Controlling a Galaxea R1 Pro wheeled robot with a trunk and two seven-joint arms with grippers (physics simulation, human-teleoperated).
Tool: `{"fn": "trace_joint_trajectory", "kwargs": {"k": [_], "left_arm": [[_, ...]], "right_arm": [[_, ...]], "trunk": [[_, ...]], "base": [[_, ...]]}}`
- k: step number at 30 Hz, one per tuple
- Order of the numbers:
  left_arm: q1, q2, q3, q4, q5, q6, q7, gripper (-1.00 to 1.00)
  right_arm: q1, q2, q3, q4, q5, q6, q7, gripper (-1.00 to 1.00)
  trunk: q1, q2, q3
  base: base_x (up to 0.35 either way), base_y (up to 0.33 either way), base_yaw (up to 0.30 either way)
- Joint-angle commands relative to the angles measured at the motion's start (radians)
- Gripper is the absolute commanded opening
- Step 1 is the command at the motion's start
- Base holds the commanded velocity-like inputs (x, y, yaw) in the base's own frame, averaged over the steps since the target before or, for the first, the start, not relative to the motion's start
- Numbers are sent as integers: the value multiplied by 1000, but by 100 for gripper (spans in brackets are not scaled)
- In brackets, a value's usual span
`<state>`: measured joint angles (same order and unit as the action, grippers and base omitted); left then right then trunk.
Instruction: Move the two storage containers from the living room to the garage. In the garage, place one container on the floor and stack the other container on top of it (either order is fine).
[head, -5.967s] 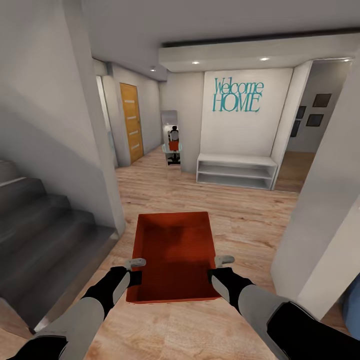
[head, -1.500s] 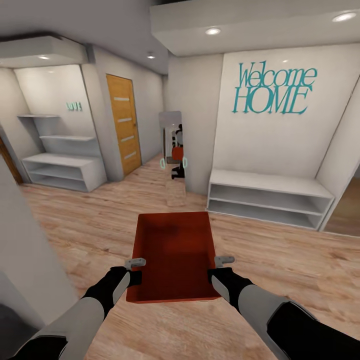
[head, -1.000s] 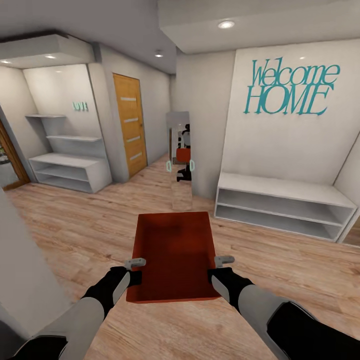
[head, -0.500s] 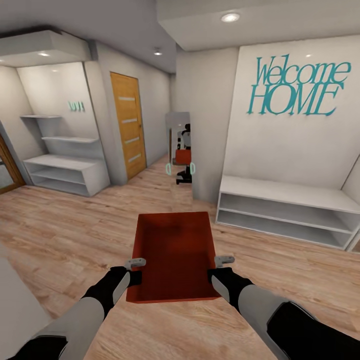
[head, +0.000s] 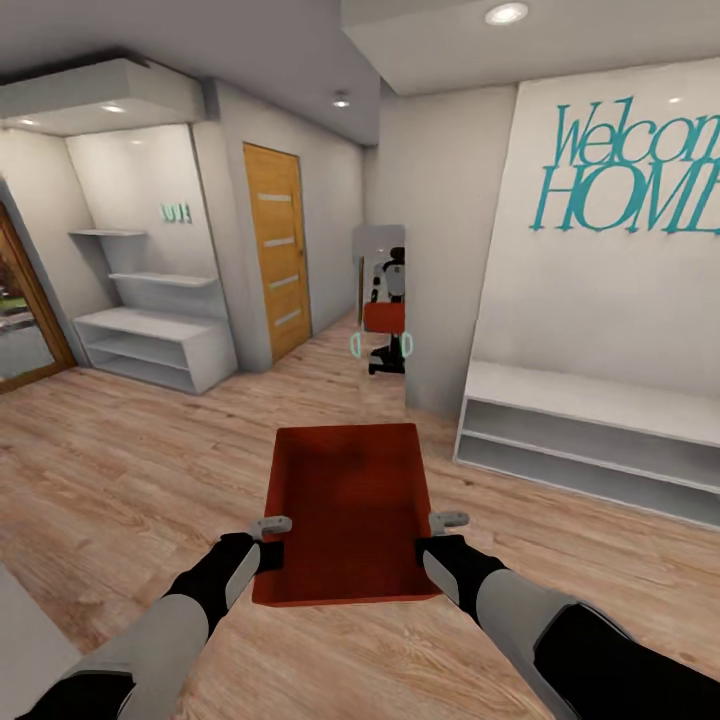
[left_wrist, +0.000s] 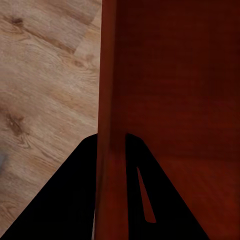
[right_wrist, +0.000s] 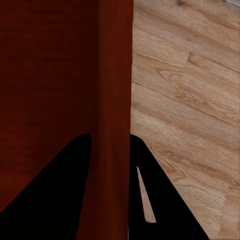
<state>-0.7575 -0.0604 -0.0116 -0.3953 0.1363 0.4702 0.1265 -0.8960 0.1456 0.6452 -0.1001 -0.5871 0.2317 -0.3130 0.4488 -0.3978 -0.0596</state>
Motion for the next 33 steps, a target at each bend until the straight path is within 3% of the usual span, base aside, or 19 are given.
{"fn": "trace_joint_trajectory", "kwargs": {"k": [1, 7, 23, 33], "left_arm": [[0, -4, 7, 1, -18, 8, 13, -100], [0, -4, 7, 1, -18, 8, 13, -100], [0, -4, 7, 1, -18, 8, 13, -100], [0, -4, 7, 1, -18, 8, 13, -100]], "right_arm": [[-1, 3, -4, -13, 33, 8, -6, -100], [-1, 3, -4, -13, 33, 8, -6, -100], [-1, 3, -4, -13, 33, 8, -6, -100], [-1, 2, -5, -13, 33, 8, -6, -100]], "trunk": [[1, -2, -2], [1, -2, -2], [1, -2, -2], [1, -2, -2]], "base": [[322, 0, 268], [322, 0, 191], [322, 0, 16], [322, 0, 249]]}}
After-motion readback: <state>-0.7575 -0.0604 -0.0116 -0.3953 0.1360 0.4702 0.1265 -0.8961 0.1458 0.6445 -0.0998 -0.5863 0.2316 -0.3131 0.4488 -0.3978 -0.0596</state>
